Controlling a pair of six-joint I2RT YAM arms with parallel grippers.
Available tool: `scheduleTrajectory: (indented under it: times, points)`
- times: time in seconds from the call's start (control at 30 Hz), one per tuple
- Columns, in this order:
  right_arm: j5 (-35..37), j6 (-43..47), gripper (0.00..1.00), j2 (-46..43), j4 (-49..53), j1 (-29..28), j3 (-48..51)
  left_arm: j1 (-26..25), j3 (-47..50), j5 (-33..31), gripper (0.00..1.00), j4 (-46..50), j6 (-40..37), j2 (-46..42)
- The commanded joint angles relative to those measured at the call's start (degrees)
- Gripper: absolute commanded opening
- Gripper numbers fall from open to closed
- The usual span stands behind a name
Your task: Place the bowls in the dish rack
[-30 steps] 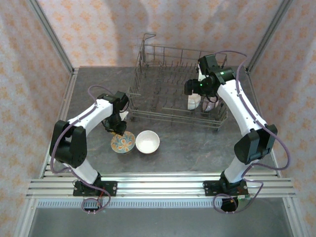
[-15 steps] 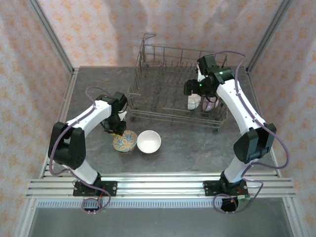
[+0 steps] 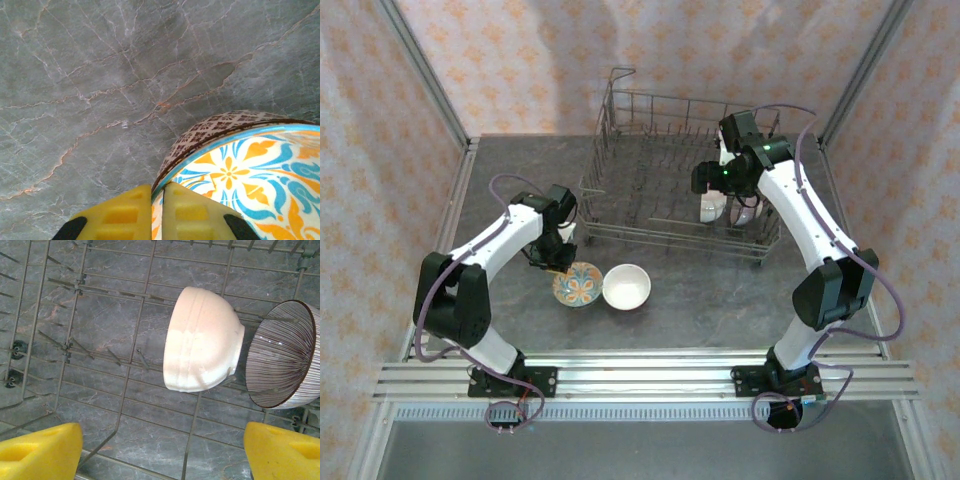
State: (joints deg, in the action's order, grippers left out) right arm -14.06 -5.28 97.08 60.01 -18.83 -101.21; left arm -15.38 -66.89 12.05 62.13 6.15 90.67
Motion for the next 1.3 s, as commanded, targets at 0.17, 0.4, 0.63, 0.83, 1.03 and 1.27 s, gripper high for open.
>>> scheduleTrajectory:
  times: [0.17,0.4,0.63,0.83,1.03,1.27]
  points:
    - [-0.79,0.02,0.84,0.92,0.28,-0.66,-2.04,-0.09,0.44,2.09,0.07,-0.33,1.61,-3.55]
    - [-0.96,0.00,0.84,1.18,0.24,-0.95,-2.24,-0.09,0.89,2.37,0.07,-0.37,2.49,-3.90]
    - [-1.18,0.05,0.84,1.45,0.44,-1.28,-2.59,-0.09,0.45,-1.65,0.33,1.02,0.90,-4.28]
    - [-1.58,0.44,0.84,2.24,1.25,-1.54,-3.90,0.08,0.18,-1.15,0.36,1.14,-0.87,-0.75]
    - [-1.07,0.64,0.84,2.06,1.65,-1.47,-3.90,0.17,0.39,1.03,0.34,0.99,-1.75,2.08]
    - [-1.27,0.79,0.84,2.39,1.67,-1.50,-4.15,0.17,0.26,2.27,0.20,0.38,-2.02,2.01]
